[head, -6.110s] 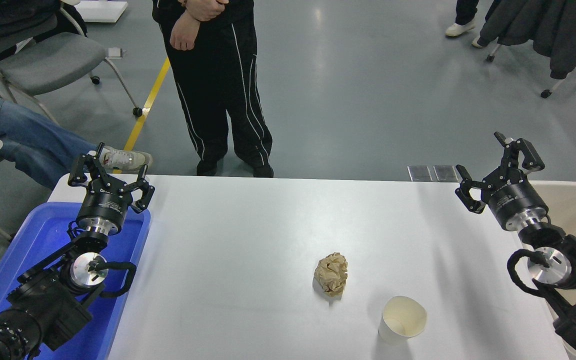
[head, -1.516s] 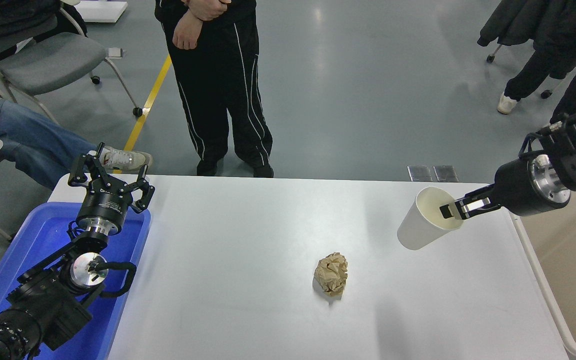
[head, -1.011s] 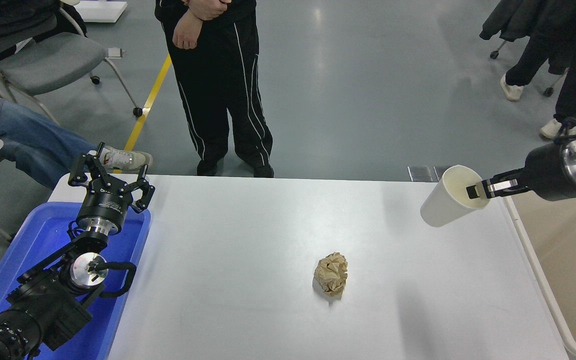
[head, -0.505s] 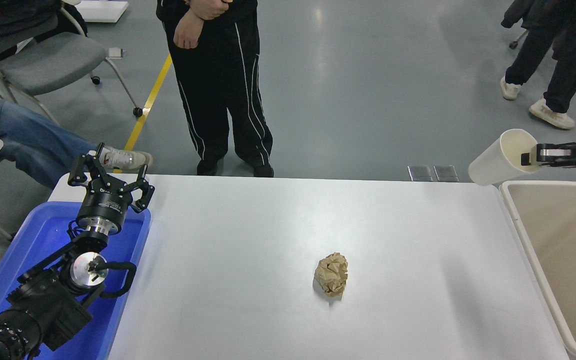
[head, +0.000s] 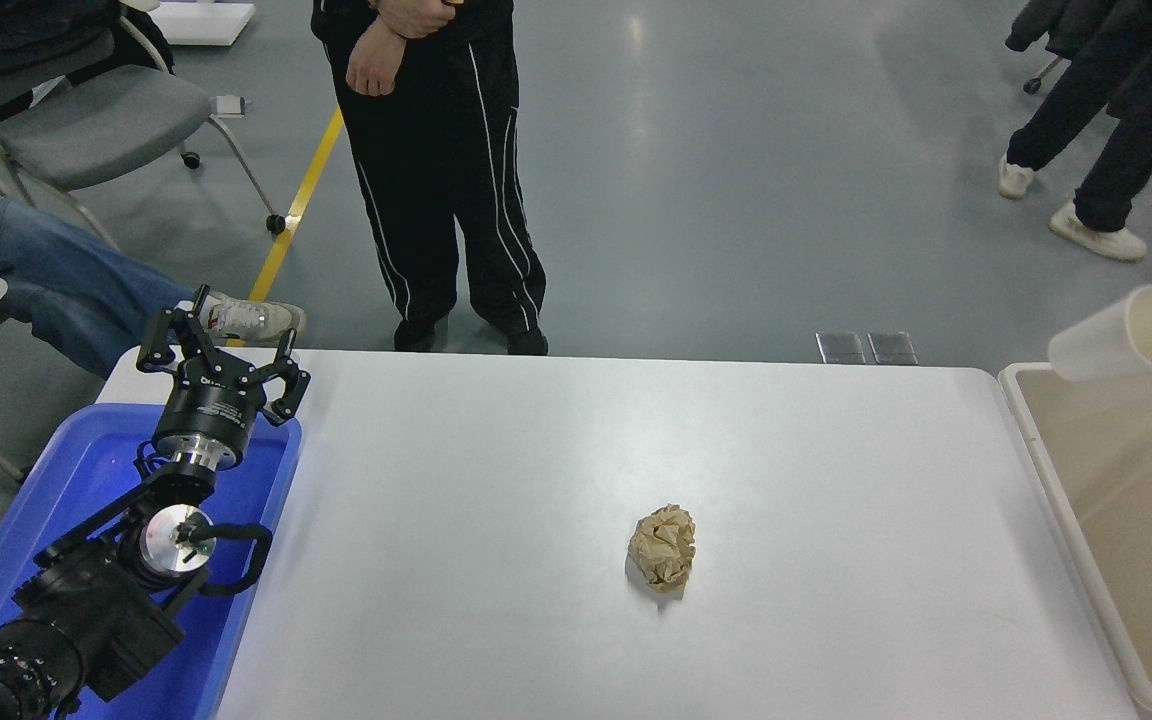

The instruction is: Dispose of the paper cup in the dustbin

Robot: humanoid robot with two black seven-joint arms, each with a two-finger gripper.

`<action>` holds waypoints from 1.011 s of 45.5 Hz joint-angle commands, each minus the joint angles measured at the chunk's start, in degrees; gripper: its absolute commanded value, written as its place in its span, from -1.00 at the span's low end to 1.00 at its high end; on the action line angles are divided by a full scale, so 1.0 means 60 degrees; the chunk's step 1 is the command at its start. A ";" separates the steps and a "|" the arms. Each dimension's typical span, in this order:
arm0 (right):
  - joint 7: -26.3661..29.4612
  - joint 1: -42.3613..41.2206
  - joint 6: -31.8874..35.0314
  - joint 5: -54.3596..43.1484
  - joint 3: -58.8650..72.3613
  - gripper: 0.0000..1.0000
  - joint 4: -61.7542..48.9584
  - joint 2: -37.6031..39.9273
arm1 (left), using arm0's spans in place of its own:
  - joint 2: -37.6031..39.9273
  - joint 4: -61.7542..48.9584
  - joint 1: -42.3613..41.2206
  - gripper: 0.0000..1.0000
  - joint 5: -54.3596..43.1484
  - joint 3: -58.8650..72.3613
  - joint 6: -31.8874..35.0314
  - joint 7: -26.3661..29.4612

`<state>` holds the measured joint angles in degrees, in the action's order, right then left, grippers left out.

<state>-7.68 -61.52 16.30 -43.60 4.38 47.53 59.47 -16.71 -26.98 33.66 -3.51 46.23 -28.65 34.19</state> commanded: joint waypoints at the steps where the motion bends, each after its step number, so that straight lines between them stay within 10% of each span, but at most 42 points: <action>1: 0.0006 0.1287 -0.0549 0.1670 0.0002 -1.00 -0.1927 -0.0872 | 0.0001 0.0000 0.0000 1.00 0.0000 -0.0001 0.0000 0.0014; 26: 0.0065 0.2855 -0.0563 0.3663 0.0002 -1.00 -0.7904 -0.4460 | 0.0001 0.0000 0.0000 1.00 0.0000 -0.0001 0.0000 0.0000; 46: 0.0665 0.3646 -0.2555 0.3692 0.0016 -1.00 -0.8624 -0.5794 | 0.0001 0.0000 0.0000 1.00 0.0000 -0.0001 0.0000 0.0000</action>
<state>-5.59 -41.66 7.25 -21.98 4.40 -1.71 28.70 -16.70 -26.98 33.66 -3.51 46.23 -28.65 34.22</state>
